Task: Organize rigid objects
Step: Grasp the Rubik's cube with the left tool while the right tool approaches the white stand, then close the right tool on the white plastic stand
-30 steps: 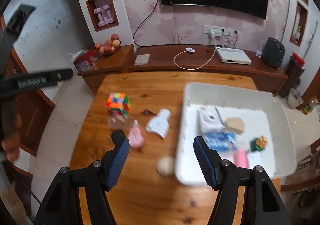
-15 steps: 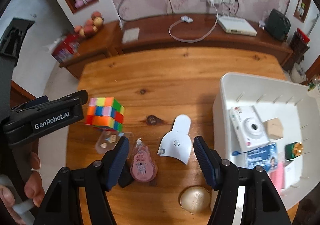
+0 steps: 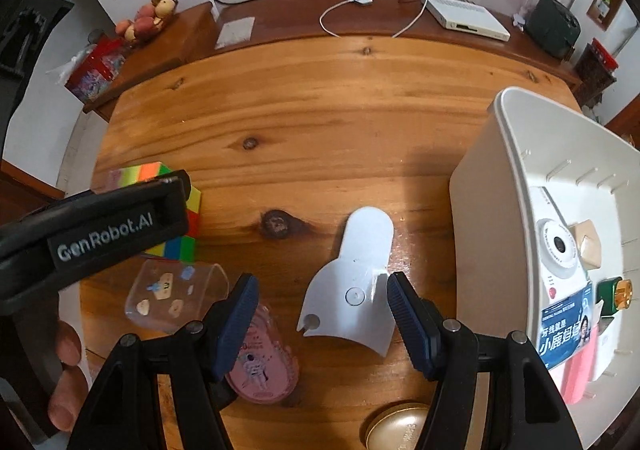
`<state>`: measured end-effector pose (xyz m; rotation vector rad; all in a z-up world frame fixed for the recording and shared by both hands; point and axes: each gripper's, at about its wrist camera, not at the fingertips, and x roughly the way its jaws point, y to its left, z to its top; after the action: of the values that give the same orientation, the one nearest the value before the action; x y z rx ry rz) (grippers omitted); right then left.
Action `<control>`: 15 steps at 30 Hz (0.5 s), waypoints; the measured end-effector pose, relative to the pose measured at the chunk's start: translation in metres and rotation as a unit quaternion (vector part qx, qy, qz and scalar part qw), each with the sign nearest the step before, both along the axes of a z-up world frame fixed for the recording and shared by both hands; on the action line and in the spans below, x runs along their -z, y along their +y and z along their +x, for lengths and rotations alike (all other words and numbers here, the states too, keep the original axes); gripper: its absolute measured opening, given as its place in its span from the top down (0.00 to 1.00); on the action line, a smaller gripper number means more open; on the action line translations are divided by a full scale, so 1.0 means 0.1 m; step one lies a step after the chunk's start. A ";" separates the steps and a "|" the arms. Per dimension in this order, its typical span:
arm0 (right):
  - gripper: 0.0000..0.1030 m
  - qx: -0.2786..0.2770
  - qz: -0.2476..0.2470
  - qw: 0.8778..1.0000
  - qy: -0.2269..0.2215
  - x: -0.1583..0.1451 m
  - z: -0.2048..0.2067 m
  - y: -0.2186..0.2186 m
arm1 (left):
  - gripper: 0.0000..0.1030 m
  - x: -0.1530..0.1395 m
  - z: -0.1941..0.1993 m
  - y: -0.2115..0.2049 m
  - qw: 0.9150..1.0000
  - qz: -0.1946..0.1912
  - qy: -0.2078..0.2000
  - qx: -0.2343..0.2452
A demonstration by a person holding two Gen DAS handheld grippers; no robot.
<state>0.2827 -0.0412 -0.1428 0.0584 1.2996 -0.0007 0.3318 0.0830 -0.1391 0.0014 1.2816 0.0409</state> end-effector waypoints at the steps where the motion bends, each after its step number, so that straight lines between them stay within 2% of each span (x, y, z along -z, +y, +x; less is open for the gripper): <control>1: 0.34 0.002 -0.002 1.000 0.003 0.02 0.01 0.00 | 0.07 0.02 0.00 0.01 1.000 0.003 0.002 -0.003; 8: 0.27 0.007 -0.025 1.000 0.001 0.07 0.03 0.06 | 0.16 0.08 -0.02 0.15 0.999 -0.029 0.006 -0.021; 11: 0.25 0.011 -0.041 0.999 0.004 0.12 0.04 0.08 | 0.39 0.08 -0.03 0.16 0.999 -0.033 0.009 -0.017; 12: 0.25 0.013 -0.044 0.999 0.008 0.15 0.05 0.07 | 0.42 0.09 -0.03 0.17 0.999 -0.033 0.014 -0.018; 15: 0.26 0.027 -0.042 0.998 0.023 0.24 0.07 0.03 | 0.42 0.09 -0.05 0.20 0.999 -0.030 0.010 -0.024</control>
<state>0.2893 -0.0381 -0.1666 0.0214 1.3427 -0.1031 0.3264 0.1025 -0.1483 -0.0810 1.3033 0.0439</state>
